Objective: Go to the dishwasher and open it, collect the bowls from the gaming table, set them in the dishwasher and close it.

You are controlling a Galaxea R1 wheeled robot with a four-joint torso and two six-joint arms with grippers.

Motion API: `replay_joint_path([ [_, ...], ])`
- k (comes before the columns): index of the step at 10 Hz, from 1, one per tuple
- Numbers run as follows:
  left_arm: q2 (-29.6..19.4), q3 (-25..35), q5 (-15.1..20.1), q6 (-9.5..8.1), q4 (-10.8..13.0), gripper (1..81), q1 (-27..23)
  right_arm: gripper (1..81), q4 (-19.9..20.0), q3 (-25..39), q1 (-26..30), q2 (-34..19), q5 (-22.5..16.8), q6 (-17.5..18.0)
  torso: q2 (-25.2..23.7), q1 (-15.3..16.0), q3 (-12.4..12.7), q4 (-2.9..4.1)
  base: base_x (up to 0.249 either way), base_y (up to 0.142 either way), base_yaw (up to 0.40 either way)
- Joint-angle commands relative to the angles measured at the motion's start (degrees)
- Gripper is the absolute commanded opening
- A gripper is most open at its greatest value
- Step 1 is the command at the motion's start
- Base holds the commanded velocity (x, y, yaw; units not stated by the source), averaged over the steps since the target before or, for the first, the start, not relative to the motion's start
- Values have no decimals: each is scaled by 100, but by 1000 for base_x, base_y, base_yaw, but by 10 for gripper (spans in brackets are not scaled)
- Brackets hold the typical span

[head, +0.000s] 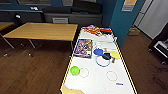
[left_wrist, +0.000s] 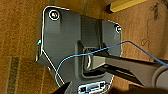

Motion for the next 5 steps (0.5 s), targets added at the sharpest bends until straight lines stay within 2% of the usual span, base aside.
replay_joint_path([
  [1, -1332, 1376, 148, -171, 0, 811, -686, 10, -336, 57, 28, -68, -183, -51, 0, 0, 0, 0, 0, 0, 0],
  [3, -2167, 2231, 201, -565, -9, 811, -1345, 10, -355, -13, 28, 145, -183, -51, 0, 0, 0, 0, 0, 0, 0],
  [4, -2488, 2542, 227, -699, -18, 811, -1767, 10, -355, -40, 46, 216, -183, -60, 0, 0, 0, 0, 0, 0, 0],
  [5, -2759, 2778, 331, -926, -18, 811, -2195, 10, -355, -40, 64, 251, -183, -52, 0, 0, 0, 0, 0, 0, 0],
])
